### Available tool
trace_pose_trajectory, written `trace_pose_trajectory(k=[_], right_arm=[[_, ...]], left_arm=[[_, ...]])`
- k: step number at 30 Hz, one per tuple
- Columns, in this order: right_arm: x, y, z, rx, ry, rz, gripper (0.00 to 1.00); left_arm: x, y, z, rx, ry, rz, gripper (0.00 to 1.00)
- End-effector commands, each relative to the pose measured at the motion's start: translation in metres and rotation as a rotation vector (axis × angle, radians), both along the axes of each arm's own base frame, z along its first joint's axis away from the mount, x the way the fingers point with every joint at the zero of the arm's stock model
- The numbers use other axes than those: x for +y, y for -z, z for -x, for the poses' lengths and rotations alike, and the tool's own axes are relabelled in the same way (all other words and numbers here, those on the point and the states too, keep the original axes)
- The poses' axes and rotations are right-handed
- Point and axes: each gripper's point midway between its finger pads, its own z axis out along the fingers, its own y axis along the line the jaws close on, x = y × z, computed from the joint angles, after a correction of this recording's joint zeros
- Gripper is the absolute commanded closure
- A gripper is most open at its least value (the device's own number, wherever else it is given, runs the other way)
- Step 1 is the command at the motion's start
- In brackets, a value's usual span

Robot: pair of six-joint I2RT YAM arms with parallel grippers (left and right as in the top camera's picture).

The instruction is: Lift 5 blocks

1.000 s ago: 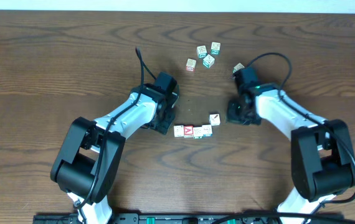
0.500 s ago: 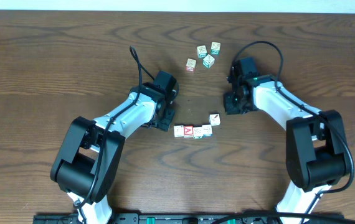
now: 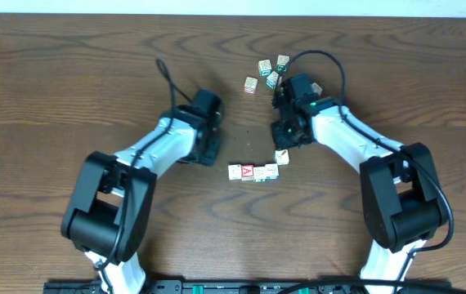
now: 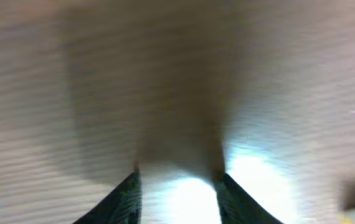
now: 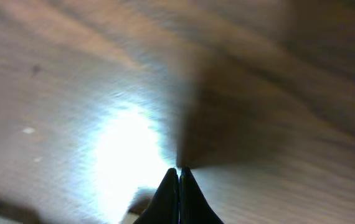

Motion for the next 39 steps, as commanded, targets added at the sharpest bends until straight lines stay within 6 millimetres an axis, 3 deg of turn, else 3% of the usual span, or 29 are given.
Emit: trace_pose_trajectory(k=[1, 2, 3, 8, 21, 31, 39], right_arm=[[0.016, -0.008, -0.005, -0.019, -0.041, -0.016, 0.99], [0.017, -0.009, -0.005, -0.022, -0.040, -0.018, 0.99], [0.018, -0.010, -0.006, -0.025, -0.041, -0.020, 0.99], [0.019, -0.013, -0.008, -0.027, -0.035, -0.027, 0.99], [0.026, -0.009, 0.011, 0.037, -0.059, -0.028, 0.99], [0.028, -0.007, 0.026, 0.084, -0.071, -0.006, 0.99], [0.013, -0.004, 0.024, 0.076, -0.020, 0.071, 0.99]], left_arm=[[0.034, 0.017, 0.006, 0.056, -0.086, -0.050, 0.79], [0.039, 0.016, 0.004, 0.055, -0.102, -0.049, 0.90], [0.043, 0.014, 0.003, 0.051, -0.114, -0.048, 0.92], [0.054, -0.004, -0.009, -0.008, -0.152, -0.028, 0.93], [0.048, -0.084, -0.021, -0.217, -0.147, 0.041, 0.93], [0.047, -0.089, -0.010, -0.198, -0.138, 0.035, 0.93], [0.046, -0.089, -0.010, -0.195, -0.135, 0.034, 0.93]])
